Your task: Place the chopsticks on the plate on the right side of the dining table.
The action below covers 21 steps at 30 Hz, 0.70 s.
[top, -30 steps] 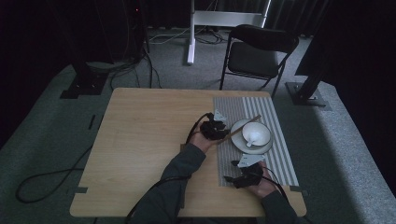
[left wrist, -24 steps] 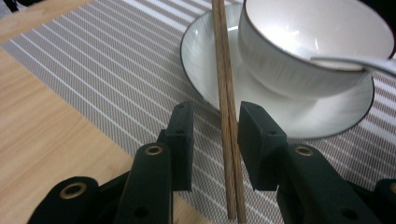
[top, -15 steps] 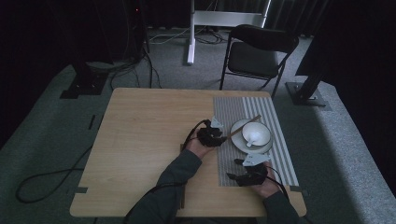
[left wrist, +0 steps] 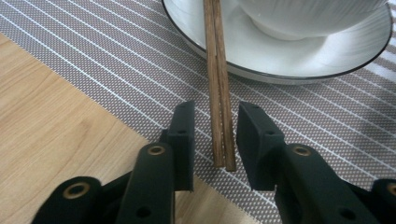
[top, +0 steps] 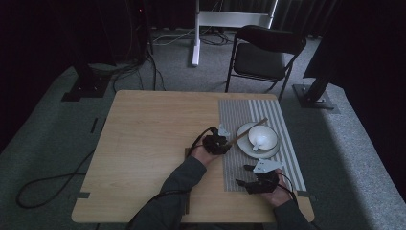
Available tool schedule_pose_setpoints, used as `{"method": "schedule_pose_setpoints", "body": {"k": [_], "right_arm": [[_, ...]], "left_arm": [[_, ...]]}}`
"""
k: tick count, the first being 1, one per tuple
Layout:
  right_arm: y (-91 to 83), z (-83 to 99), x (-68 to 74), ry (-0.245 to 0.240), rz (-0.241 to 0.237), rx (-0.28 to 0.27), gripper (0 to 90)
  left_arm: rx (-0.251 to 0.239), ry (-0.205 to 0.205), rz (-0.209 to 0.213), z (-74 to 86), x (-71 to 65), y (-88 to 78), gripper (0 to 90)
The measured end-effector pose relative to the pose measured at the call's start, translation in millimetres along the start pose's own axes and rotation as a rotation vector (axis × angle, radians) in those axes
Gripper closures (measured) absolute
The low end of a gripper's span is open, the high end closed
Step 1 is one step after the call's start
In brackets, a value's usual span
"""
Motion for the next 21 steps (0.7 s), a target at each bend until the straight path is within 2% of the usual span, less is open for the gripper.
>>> {"method": "schedule_pose_setpoints", "body": {"k": [3,4,8,21], "right_arm": [[-1.4,0.7,0.3,0.002,0.002,-0.002,30.1],[-4.0,1.7,-0.1,0.008,0.006,-0.007,30.0],[-8.1,3.7,-1.8,0.017,0.012,-0.017,29.5],[-23.2,13.0,-7.8,0.046,0.048,-0.035,29.4]], "left_arm": [[0.005,0.006,-0.013,-0.4,-0.1,-0.1,72.4],[0.005,0.010,-0.020,-1.0,-0.6,-0.3,76.6],[0.009,0.020,-0.029,-2.7,-0.9,-0.4,80.4],[0.015,0.056,-0.029,-13.3,2.0,3.6,80.8]]}}
Point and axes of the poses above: each handheld gripper's, and its own axes: y roughly forward along the jaws, z roughly out of its underside, x roughly to its left, the point moved 1 cm from there along y, roughly forward along the jaws, and after that the axes turned 8 degrees about x, right-handed, at the moved point
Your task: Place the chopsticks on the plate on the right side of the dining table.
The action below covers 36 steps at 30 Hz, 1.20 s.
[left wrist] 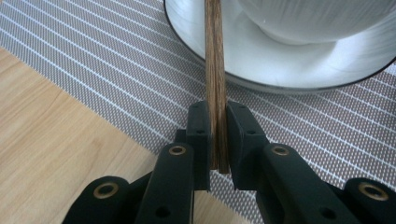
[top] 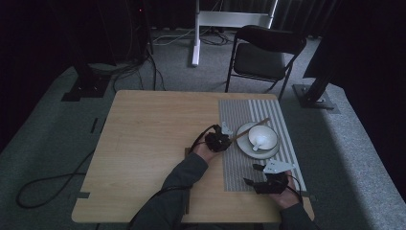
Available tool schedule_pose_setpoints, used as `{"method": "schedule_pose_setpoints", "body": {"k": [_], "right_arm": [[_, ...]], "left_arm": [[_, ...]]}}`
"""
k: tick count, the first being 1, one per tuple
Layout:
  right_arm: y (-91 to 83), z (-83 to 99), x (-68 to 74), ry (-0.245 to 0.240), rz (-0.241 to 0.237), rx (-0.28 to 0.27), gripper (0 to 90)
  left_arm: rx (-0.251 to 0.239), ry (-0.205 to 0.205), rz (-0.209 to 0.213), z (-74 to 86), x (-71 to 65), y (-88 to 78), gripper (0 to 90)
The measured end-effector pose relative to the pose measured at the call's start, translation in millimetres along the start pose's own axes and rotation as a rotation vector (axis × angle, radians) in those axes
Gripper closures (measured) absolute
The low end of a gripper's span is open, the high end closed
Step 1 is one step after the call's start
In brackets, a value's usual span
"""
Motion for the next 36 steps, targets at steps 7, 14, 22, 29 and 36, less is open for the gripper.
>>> {"method": "schedule_pose_setpoints", "body": {"k": [7,14,22,29,36], "right_arm": [[-9.2,6.1,-5.5,0.021,0.024,-0.004,29.4],[-20.1,15.8,-12.3,0.045,0.056,-0.007,29.3],[-28.7,22.3,-20.6,0.071,0.086,-0.014,29.1],[-37.9,26.2,-31.9,0.102,0.133,-0.026,29.0],[-46.5,26.7,-42.6,0.116,0.166,-0.035,29.0]], "left_arm": [[0.001,0.011,0.006,-6.7,0.0,4.5,80.9],[0.003,0.038,0.013,-11.7,0.2,9.9,80.8],[0.002,0.060,0.025,-12.9,1.0,12.3,80.8],[-0.007,0.059,0.036,-11.7,2.3,13.1,80.3],[-0.004,0.059,0.036,-10.2,0.9,11.5,71.8]]}}
Point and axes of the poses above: each handheld gripper's, and its own axes: y roughly forward along the jaws, z roughly out of its underside, x roughly to its left, the point moved 1 cm from there along y, roughly forward along the jaws, and after that the axes turned 8 degrees about x, right-handed, at the moved point
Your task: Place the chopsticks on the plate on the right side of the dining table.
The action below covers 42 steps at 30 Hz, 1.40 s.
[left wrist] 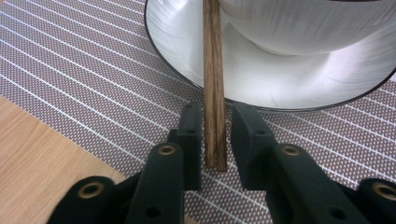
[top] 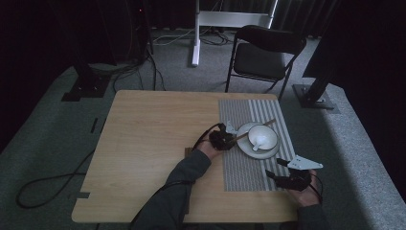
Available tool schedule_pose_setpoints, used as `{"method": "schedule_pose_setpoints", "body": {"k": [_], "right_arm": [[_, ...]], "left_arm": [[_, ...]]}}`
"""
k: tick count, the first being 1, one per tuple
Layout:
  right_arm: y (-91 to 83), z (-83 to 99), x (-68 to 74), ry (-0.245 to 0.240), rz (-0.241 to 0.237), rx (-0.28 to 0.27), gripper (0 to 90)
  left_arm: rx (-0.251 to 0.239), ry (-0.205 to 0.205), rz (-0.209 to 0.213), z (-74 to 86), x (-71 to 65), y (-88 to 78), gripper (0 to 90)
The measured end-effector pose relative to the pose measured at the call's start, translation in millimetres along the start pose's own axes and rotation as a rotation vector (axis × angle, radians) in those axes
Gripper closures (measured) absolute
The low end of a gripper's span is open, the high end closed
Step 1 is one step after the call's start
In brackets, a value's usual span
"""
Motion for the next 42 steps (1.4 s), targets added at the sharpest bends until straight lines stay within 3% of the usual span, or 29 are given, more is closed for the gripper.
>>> {"method": "schedule_pose_setpoints", "body": {"k": [8,17,27,42], "right_arm": [[-4.5,0.3,-11.7,0.017,0.029,-0.004,29.2],[-6.2,-6.7,-21.4,0.021,0.055,-0.011,30.0],[-5.4,-19.5,-32.9,0.011,0.072,-0.020,32.0],[1.8,-29.8,-59.2,0.078,0.131,-0.009,35.5]], "left_arm": [[-0.022,-0.048,0.002,5.8,2.9,-11.4,63.0],[-0.045,-0.100,0.004,18.8,6.7,-25.0,62.1],[-0.005,-0.098,-0.017,31.8,0.8,-29.4,67.7],[0.007,-0.125,-0.024,39.7,-0.2,-23.7,69.3]]}}
Point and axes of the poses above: each handheld gripper's, and its own axes: y roughly forward along the jaws, z roughly out of its underside, x roughly to its left, the point moved 1 cm from there along y, roughly forward along the jaws, and after that the axes turned 8 degrees about x, right-handed, at the moved point
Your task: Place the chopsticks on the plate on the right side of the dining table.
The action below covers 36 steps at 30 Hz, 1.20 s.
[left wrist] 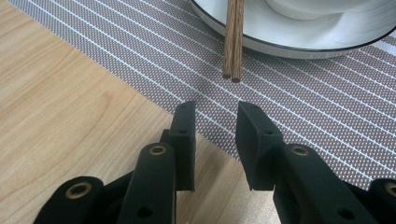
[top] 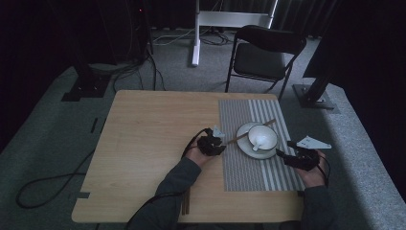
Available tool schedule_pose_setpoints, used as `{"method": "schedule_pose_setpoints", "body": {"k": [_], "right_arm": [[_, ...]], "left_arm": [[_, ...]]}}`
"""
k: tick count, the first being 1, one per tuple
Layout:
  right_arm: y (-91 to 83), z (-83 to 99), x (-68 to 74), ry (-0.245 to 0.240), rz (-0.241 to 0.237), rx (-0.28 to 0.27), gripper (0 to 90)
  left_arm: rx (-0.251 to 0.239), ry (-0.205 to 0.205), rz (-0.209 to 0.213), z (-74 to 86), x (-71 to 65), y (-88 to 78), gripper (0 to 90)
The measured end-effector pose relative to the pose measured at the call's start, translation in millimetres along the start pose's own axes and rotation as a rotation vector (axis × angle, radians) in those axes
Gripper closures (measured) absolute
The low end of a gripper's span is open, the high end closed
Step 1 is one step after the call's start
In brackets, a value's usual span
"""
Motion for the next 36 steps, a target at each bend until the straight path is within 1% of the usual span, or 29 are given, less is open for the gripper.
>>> {"method": "schedule_pose_setpoints", "body": {"k": [3,6,10,11,14,17,18,20,27,30,36], "right_arm": [[1.4,-2.4,-3.1,0.009,0.005,-0.003,35.5],[1.9,-8.4,-9.1,0.020,0.019,-0.012,35.9],[2.2,-12.8,-12.7,0.031,0.019,-0.017,37.0],[4.7,-16.8,-15.4,0.033,0.020,-0.018,37.6],[7.9,-21.0,-17.8,0.034,0.025,-0.017,37.8],[9.1,-22.6,-18.7,0.034,0.027,-0.016,37.8],[11.5,-26.2,-21.3,0.037,0.031,-0.019,39.6],[14.7,-29.0,-23.5,0.034,0.032,-0.019,40.1],[21.0,-38.1,-34.3,0.062,0.047,-0.024,41.7],[23.5,-40.9,-37.9,0.069,0.052,-0.029,42.3],[32.2,-45.5,-46.1,0.094,0.067,-0.017,43.1]], "left_arm": [[-0.003,-0.005,0.002,0.8,-0.6,0.1,69.1],[-0.003,-0.005,0.000,2.3,-0.4,-0.7,68.6],[-0.004,-0.011,-0.003,3.1,0.6,-0.6,68.0],[-0.002,-0.014,-0.005,3.1,1.8,-0.4,67.9],[-0.004,-0.020,-0.007,3.1,2.2,-0.6,67.2],[-0.005,-0.021,-0.008,3.0,2.1,-0.5,67.0],[-0.006,-0.022,-0.008,3.0,2.1,-0.3,66.5],[-0.005,-0.022,-0.009,2.9,2.1,0.1,65.9],[-0.006,-0.032,-0.013,3.2,3.7,1.5,65.3],[-0.006,-0.028,-0.016,2.4,3.7,1.0,64.9],[-0.011,-0.032,-0.021,0.8,4.0,-0.4,63.6]]}}
Point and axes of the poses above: each handheld gripper's, and its own axes: y roughly forward along the jaws, z roughly out of its underside, x roughly to its left, the point moved 1 cm from there along y, roughly forward along the jaws, and after that the axes turned 8 degrees about x, right-handed, at the moved point
